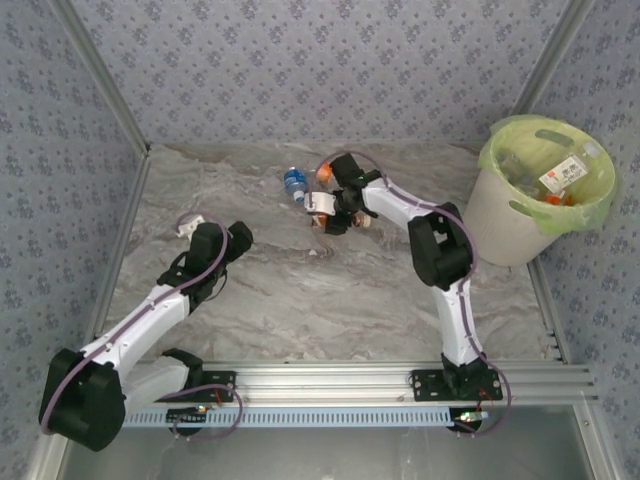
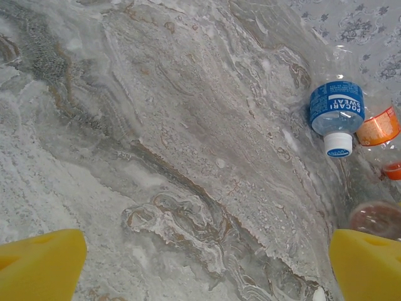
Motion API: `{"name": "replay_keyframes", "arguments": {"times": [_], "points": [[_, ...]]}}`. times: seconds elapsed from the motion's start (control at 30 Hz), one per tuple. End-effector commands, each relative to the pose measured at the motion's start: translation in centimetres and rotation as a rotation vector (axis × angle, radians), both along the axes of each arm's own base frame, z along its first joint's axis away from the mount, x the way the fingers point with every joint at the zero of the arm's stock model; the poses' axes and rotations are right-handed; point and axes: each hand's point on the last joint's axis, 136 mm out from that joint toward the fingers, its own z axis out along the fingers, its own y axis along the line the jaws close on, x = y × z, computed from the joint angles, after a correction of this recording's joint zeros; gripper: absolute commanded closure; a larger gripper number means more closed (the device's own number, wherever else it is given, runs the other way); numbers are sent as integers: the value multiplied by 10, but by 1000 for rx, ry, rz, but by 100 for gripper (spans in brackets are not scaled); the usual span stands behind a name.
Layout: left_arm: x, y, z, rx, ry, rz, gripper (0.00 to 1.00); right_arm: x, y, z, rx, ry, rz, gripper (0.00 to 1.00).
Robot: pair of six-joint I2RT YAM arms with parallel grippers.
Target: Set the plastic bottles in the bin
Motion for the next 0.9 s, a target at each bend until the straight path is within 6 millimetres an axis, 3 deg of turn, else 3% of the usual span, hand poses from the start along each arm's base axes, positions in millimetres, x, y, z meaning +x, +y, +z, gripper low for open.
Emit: {"name": "replay_keyframes", "arguments": {"times": [0.0,0.23,0.43,0.63,0.87], "points": [[6,-3,4,-11,-25,-18,1,-1,-2,63,114,-105,-45,56],[16,-24,4,-44,-19,-108,1,-28,-36,141,292,-209,-183,57],[29,-36,1,-63,-11,-137,1,-40,-100,223,546,-318,-442,61],[44,-52,3,-92,-2,-181,1,-51,-187,298,709,-443,-743,61],[54,-68,5,-180,-8,-204,1,-59,-332,355,785,-615,-1263,60]]}}
